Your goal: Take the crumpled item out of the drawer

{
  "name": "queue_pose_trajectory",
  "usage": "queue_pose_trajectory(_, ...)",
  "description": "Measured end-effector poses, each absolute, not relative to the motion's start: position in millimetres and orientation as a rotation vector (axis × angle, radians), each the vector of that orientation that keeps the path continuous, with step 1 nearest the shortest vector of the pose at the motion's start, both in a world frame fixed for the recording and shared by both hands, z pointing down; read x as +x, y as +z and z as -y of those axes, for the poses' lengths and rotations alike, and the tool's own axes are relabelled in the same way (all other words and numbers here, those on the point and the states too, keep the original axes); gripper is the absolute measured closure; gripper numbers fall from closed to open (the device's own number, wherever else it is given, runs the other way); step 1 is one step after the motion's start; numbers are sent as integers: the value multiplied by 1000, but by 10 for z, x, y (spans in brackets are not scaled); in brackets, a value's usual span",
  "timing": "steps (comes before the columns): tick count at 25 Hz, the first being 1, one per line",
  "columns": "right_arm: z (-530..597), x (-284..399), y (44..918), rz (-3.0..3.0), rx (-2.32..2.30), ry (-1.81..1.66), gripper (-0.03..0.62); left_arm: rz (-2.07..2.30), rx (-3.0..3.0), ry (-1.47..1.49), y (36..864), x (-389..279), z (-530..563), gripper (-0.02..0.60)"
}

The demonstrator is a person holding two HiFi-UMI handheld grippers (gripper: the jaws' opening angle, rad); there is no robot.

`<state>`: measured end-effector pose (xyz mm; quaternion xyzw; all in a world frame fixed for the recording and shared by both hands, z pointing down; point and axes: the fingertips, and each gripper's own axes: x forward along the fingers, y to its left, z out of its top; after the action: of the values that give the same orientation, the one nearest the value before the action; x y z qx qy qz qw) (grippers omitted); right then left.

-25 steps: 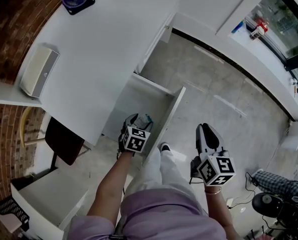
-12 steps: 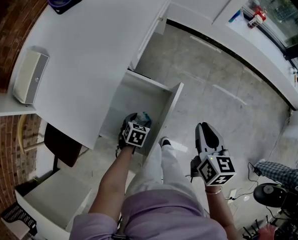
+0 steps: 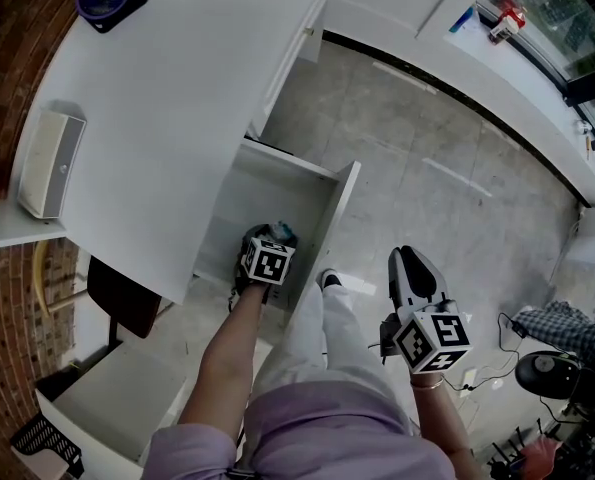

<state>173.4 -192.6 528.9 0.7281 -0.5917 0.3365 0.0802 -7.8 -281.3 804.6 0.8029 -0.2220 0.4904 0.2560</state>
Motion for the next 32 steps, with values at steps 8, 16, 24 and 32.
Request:
queue_pose_trajectory(8,1897,1776,5300,1776,2170,1005,536,642,2147,1360,8091,-79,2862,335)
queue_pose_trajectory(16,1874,1761,5268,1798,2153,1007,536,666,2150,1362,7995,-103,2811,385)
queue_pose_trajectory(24,1882,1706,5212,1851,2125,999,536,746,2210,1231,7599,-84,2862,400)
queue_pose_trajectory(32,1899,1584,5123,1937,2082,974,536,858,2272,1095,7097,-136,2966,411)
